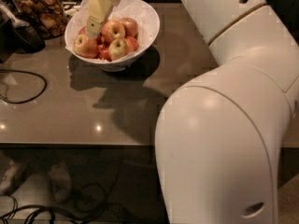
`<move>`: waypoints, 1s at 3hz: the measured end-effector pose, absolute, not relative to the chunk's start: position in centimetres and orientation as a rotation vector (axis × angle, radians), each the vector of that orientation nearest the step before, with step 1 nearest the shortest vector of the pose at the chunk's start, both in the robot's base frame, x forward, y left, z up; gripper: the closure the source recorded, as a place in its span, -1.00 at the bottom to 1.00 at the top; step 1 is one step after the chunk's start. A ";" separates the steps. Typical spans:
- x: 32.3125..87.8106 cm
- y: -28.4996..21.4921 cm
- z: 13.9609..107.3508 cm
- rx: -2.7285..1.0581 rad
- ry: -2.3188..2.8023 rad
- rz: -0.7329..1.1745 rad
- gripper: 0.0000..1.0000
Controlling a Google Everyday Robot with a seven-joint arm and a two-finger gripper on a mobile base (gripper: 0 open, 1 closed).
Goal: Pick apple from white bowl
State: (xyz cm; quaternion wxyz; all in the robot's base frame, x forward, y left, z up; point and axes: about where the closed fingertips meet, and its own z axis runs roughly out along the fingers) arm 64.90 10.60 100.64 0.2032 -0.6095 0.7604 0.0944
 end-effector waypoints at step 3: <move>65.2 7.8 95.1 -1.507 2.344 0.508 -0.70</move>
Offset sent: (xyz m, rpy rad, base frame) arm -0.0147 -0.0613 -0.0780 0.0273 0.3280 -0.2145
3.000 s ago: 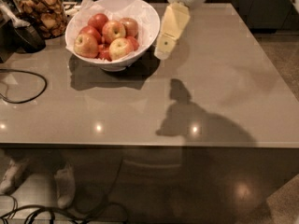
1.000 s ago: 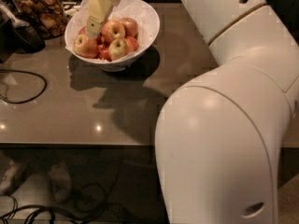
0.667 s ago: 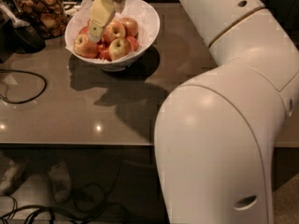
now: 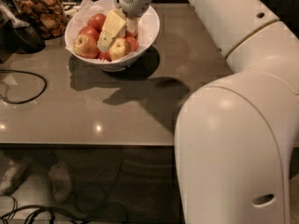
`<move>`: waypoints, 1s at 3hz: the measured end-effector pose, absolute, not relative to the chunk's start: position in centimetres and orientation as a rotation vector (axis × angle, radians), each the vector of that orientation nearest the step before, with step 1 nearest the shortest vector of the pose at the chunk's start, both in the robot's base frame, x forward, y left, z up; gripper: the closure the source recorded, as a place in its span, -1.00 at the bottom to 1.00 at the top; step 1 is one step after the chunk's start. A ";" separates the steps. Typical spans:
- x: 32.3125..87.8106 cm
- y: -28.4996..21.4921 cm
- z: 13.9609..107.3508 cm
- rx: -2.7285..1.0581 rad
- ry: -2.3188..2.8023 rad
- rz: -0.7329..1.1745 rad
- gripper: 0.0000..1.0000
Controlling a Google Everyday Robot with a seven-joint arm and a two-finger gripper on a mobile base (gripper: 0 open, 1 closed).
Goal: Pick apple from white bowl
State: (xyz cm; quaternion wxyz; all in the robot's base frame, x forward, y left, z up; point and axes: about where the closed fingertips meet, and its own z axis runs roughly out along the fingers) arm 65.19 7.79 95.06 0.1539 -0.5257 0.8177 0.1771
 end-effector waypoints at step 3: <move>65.9 7.2 94.8 -1.454 2.366 0.598 -0.72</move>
Offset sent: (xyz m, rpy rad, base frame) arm -0.0018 -0.0223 0.0017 0.0234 0.0982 -0.0096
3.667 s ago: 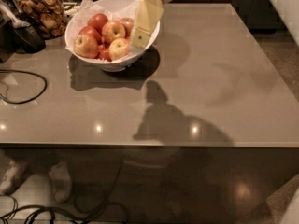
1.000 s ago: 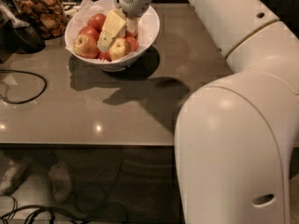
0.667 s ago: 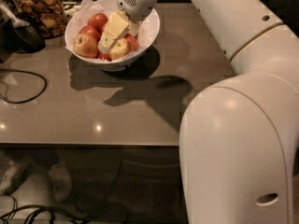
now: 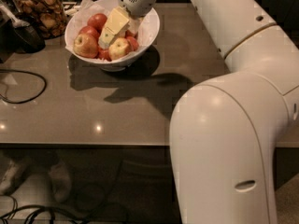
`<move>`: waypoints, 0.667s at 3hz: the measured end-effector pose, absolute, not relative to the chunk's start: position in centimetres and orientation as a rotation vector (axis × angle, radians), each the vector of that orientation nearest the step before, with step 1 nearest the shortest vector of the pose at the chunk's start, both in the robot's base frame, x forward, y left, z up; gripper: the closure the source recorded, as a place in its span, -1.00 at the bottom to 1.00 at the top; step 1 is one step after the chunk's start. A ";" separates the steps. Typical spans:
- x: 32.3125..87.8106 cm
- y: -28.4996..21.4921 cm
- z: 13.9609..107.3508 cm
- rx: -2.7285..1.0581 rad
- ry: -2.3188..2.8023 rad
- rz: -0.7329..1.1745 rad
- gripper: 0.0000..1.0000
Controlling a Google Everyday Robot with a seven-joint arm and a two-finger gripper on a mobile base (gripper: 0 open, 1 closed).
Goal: Pick apple from white bowl
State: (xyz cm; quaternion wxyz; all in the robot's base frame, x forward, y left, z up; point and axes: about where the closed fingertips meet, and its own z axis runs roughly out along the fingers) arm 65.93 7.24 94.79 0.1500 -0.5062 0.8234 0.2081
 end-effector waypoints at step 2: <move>68.4 6.7 94.7 -1.395 2.409 0.514 -0.64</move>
Offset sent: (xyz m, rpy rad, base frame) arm 0.0260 -0.0259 -0.0006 -0.1308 0.0451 -0.0626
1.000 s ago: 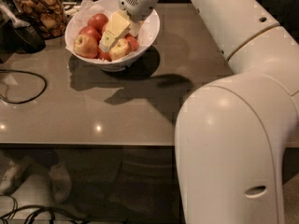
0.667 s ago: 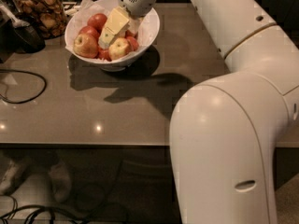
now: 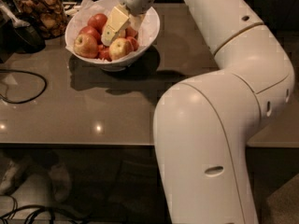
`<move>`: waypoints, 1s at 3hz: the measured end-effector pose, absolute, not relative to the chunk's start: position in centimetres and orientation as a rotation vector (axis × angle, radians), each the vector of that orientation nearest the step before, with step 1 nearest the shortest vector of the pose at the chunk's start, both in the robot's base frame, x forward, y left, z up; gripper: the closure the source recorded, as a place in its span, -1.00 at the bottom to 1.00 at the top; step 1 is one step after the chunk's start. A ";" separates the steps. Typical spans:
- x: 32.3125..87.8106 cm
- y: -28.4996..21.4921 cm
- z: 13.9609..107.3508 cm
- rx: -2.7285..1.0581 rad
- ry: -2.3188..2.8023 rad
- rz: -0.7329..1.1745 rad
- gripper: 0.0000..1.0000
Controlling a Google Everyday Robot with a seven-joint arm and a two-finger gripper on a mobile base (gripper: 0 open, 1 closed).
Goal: Pick apple from white bowl
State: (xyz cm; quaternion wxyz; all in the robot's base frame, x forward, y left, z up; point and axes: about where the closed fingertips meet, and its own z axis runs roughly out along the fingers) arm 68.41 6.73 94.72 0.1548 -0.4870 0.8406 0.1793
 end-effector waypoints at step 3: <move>69.3 7.3 93.5 -1.395 2.442 0.496 -0.42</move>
Offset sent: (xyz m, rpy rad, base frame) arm -0.0104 -0.0102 -0.0157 -0.1096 0.1099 0.0313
